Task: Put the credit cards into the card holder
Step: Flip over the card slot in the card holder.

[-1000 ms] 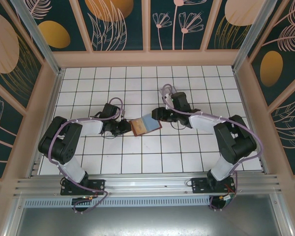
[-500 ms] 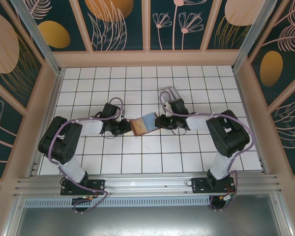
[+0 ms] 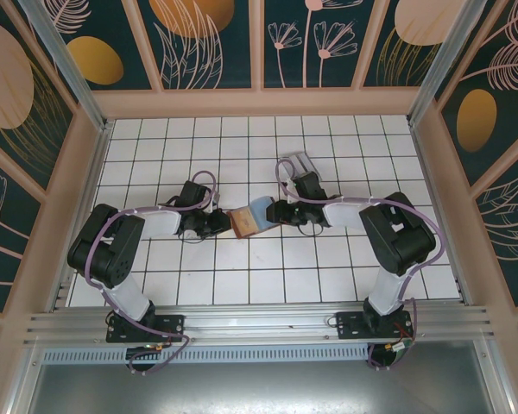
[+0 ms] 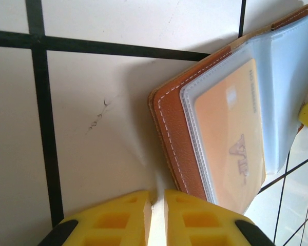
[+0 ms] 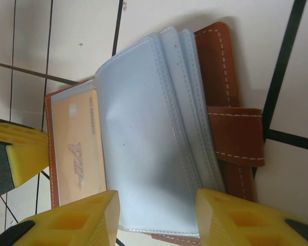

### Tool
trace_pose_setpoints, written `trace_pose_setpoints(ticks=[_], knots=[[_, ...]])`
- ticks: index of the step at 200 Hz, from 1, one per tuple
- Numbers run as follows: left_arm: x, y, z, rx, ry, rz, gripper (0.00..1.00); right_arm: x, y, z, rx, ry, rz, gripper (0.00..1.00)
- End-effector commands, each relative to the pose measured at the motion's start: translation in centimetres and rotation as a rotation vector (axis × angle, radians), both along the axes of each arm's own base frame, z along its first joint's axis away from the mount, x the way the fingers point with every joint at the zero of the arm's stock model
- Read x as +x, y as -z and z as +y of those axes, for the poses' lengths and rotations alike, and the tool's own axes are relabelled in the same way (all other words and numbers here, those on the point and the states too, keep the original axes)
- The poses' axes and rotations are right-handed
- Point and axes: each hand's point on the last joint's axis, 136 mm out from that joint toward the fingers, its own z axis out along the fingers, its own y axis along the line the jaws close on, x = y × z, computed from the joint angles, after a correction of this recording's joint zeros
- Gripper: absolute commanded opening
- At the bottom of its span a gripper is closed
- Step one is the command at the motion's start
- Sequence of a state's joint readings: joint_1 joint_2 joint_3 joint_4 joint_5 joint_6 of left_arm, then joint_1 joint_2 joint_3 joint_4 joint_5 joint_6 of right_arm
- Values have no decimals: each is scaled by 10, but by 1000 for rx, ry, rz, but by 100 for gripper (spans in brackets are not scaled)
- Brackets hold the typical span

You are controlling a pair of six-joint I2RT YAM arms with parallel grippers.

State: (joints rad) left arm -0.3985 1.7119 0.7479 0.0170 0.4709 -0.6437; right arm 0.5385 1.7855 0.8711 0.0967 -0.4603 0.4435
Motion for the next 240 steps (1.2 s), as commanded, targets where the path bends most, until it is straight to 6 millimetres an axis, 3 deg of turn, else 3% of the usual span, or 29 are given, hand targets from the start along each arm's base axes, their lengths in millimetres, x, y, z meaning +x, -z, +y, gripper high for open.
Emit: trace_pose_setpoints(ticks=[1,34,60,103,165,215,240], knots=[[10,13,13,74,-41,-35,18,-8,16,1,-23,-29,59,42],[9,12,12,68,-31,-42,18,-25,-5,39,175,-149,91,35],[11,10,14,82,-29,-60,18,-24,-20,55,262,-198,102,27],[17,5,13,75,-38,-80,18,-22,-33,71,318,-251,112,21],[16,9,10,73,-18,-69,18,-17,-43,67,302,-243,78,21],[17,11,7,60,-8,-58,19,-12,-19,52,196,-181,92,24],[17,11,6,53,-14,-64,20,-8,-11,40,152,-130,93,32]])
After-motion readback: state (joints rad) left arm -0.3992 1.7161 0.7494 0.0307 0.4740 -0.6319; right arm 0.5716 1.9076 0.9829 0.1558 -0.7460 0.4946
